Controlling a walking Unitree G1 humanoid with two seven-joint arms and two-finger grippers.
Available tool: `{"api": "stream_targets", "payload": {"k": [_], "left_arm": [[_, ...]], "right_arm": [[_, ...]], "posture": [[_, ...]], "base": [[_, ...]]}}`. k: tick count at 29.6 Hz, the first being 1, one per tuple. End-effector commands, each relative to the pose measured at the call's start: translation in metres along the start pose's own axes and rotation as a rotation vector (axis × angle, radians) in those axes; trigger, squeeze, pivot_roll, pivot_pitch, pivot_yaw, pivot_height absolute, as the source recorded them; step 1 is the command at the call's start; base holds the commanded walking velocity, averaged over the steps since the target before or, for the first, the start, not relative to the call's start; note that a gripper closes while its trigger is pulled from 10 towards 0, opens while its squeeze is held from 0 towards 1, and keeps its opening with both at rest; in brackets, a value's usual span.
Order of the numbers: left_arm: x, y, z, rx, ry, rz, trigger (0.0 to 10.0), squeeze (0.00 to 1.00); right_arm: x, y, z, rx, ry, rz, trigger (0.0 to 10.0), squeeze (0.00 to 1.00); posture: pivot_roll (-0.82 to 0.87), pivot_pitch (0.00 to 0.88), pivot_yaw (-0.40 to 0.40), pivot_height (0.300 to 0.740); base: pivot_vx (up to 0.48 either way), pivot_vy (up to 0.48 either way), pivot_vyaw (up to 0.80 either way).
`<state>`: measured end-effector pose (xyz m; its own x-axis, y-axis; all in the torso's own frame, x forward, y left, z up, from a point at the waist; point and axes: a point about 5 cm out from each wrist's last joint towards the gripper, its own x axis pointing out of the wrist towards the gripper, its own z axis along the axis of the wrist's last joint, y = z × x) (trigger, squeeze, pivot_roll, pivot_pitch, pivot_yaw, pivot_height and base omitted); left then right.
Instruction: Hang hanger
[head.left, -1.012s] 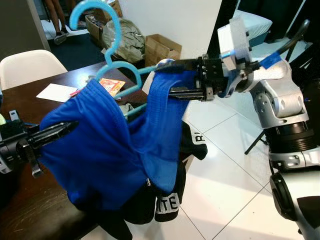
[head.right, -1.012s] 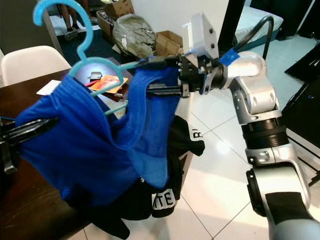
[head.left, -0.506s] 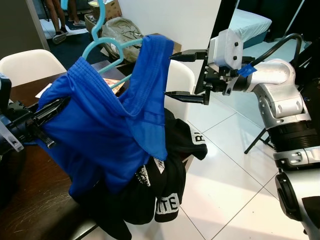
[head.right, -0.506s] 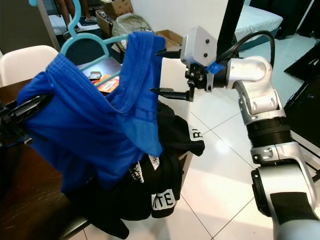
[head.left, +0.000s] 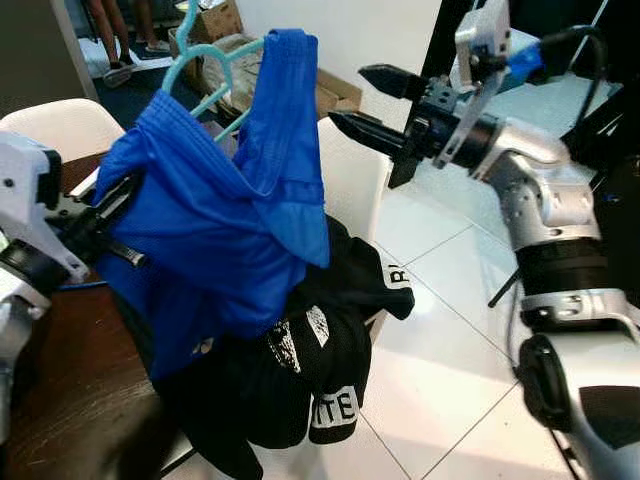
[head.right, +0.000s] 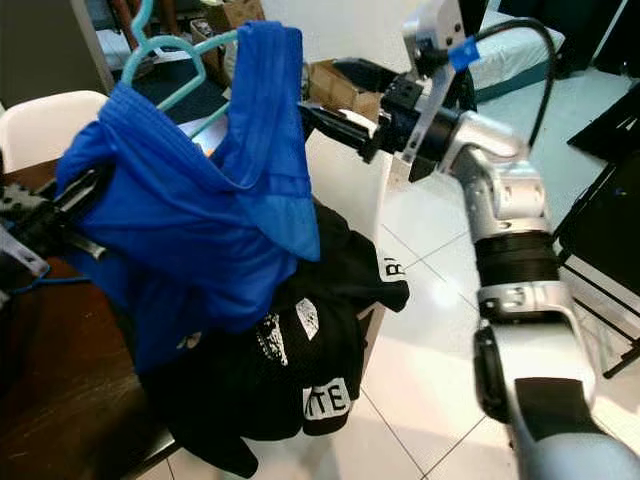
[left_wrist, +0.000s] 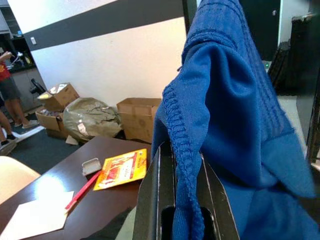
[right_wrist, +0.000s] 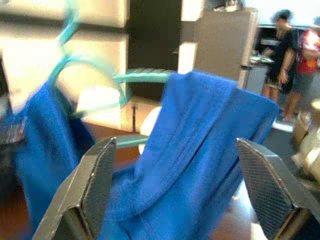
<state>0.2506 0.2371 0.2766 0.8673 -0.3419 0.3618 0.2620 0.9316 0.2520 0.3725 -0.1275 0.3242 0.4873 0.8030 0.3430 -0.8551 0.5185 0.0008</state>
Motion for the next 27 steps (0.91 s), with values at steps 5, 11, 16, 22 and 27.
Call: {"api": "stream_targets", "payload": {"k": [5, 11, 16, 22, 27], "left_arm": [[0.000, -0.011, 0.005, -0.001, -0.048, -0.026, 10.0, 0.00], [0.001, -0.018, 0.003, -0.020, -0.050, -0.050, 10.0, 0.00], [0.002, -0.024, 0.004, -0.054, -0.062, -0.079, 10.0, 0.00], [0.004, -0.043, 0.006, -0.111, -0.076, -0.162, 10.0, 0.00], [0.004, -0.044, 0.008, -0.114, -0.076, -0.175, 10.0, 0.00]], "right_arm": [[0.002, 0.006, -0.013, 0.341, -0.179, -0.051, 10.0, 0.00], [0.009, 0.017, -0.018, 0.420, -0.292, -0.044, 10.0, 0.00], [0.011, 0.025, -0.012, 0.419, -0.354, 0.003, 10.0, 0.00], [0.012, 0.028, -0.006, 0.387, -0.369, -0.011, 10.0, 0.00], [0.011, 0.025, -0.004, 0.344, -0.364, -0.053, 10.0, 0.00]], "posture": [[0.05, 0.089, -0.070, 0.740], [0.06, 0.086, -0.068, 0.740], [0.06, 0.083, -0.069, 0.740], [0.06, 0.084, -0.064, 0.740], [0.06, 0.088, -0.058, 0.740]], "base": [[0.000, 0.000, 0.00], [0.000, 0.000, 0.00], [0.000, 0.000, 0.00], [0.000, 0.000, 0.00], [0.000, 0.000, 0.00]]}}
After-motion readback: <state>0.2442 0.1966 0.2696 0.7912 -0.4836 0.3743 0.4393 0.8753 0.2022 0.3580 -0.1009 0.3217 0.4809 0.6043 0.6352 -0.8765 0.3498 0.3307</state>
